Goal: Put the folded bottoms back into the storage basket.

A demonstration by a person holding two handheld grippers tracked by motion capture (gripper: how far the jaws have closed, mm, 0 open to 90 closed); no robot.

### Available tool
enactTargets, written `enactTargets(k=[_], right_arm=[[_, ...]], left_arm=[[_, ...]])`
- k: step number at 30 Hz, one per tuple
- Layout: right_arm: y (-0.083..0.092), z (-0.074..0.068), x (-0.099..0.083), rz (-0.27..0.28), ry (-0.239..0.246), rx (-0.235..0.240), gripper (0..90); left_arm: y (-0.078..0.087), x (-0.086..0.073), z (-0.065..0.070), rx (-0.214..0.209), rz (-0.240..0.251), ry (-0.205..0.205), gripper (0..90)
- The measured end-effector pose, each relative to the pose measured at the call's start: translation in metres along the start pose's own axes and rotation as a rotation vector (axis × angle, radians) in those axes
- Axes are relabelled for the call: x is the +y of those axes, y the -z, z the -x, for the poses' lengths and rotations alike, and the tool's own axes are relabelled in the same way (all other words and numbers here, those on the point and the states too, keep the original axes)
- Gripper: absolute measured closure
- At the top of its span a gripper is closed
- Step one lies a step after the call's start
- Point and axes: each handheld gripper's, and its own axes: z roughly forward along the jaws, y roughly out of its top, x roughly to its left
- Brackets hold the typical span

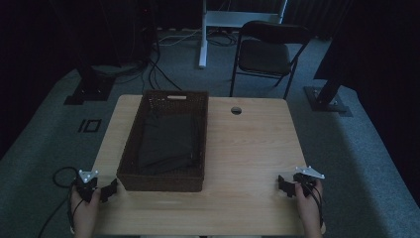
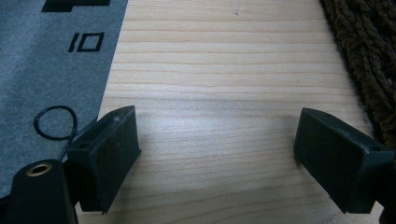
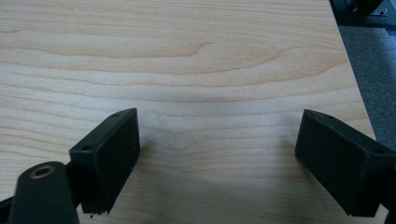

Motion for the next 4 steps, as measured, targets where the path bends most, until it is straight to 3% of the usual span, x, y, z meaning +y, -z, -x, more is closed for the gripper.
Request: enactTargets(k=[4], right_arm=[[0.0000, -0.0001, 0.0001, -0.001, 0.000, 0.000, 13.2]], left_arm=[[0.0000, 0.0000, 0.0000, 0.000, 0.000, -0.001, 14.4]])
